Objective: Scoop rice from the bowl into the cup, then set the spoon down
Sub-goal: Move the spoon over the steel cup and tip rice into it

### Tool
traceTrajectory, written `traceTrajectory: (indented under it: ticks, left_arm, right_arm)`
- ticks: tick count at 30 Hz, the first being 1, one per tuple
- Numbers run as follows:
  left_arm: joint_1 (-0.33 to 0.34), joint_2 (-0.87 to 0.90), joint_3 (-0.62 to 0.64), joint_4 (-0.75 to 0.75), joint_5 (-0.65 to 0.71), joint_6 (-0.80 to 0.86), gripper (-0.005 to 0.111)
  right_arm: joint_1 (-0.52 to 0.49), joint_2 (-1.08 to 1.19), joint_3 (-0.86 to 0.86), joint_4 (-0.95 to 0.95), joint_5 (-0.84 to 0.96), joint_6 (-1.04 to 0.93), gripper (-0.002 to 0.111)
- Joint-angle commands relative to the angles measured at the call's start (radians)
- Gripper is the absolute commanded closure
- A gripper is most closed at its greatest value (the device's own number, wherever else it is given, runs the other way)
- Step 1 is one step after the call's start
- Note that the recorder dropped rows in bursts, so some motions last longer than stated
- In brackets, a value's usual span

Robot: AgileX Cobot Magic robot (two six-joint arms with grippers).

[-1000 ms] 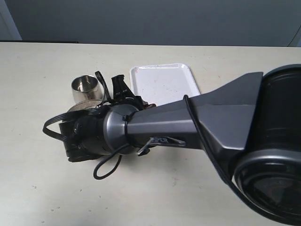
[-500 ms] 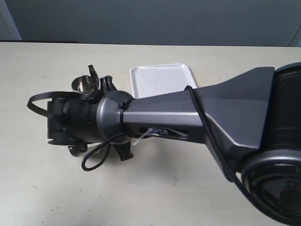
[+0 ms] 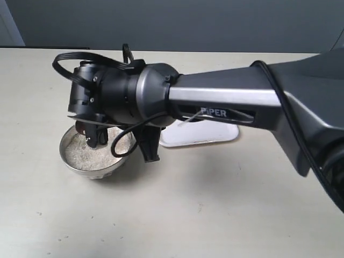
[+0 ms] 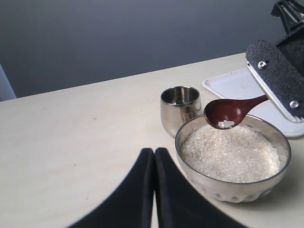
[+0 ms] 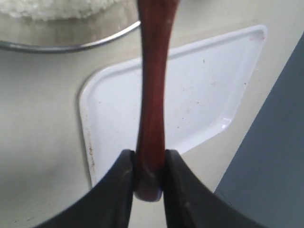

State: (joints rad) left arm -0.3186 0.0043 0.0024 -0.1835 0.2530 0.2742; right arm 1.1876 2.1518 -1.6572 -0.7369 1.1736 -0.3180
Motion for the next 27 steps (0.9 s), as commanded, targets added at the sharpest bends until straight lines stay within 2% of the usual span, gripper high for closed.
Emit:
traceTrajectory:
  ticks: [1,11,27]
  left_arm:
    - [-0.005,-0.004,-0.002,0.001,-0.014,-0.003,0.106]
    - [-0.005,-0.004,-0.002,0.001,-0.014,-0.003,0.106]
    - [-0.005,-0.004,-0.002,0.001,-0.014,-0.003,0.106]
  right_arm:
    - [-0.041,-0.013,-0.006,0.042,0.007,-0.003,0.109]
    - [-0.126,-0.013,-0.006,0.076,-0.095,0.008,0.109]
    - [-0.215,0.090,-0.179,0.112,-0.240,0.060,0.109]
